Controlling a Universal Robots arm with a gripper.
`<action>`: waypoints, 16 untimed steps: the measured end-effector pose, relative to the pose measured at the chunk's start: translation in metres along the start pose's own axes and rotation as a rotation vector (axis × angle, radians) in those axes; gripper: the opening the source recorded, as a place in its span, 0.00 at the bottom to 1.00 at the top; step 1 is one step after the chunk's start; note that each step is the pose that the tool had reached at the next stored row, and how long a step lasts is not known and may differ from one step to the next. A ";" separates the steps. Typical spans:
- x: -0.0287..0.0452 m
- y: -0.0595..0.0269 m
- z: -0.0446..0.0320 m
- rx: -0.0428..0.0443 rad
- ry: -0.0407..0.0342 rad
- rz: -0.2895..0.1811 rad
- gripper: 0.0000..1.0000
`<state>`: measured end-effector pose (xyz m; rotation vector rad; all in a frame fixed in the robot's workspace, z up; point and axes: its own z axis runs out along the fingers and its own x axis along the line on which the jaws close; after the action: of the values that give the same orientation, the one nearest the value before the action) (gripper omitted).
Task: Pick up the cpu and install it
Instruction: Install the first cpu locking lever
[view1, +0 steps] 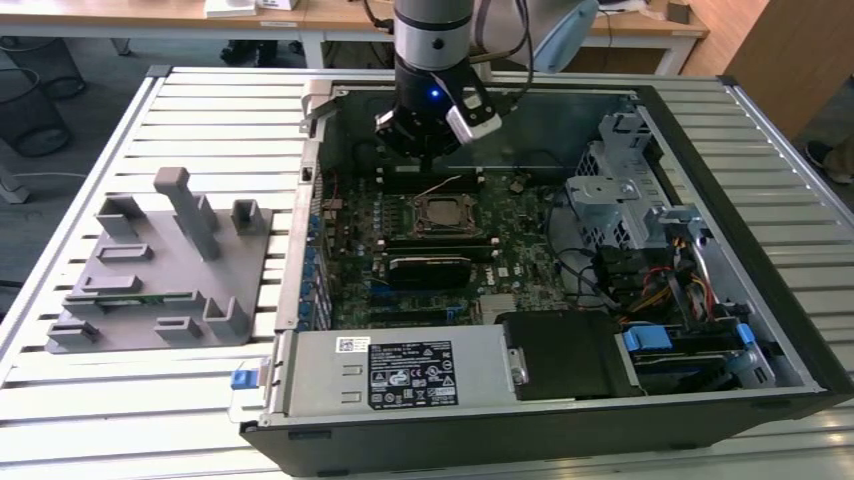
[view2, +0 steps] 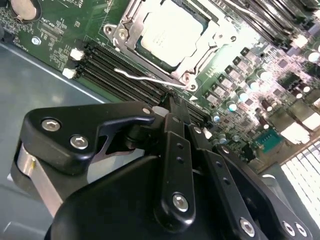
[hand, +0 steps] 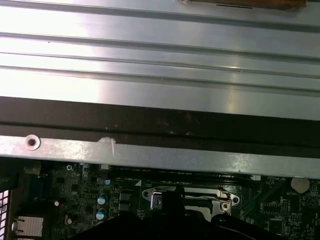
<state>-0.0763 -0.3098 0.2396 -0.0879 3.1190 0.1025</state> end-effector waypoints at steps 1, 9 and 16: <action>0.0000 -0.0001 0.0007 0.0001 0.0001 0.000 0.11; -0.0093 -0.0011 0.0074 0.0000 0.0005 -0.001 0.11; -0.0140 -0.0013 0.0108 0.0002 0.0005 -0.010 0.11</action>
<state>-0.0620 -0.3096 0.2291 -0.1039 3.1186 0.1019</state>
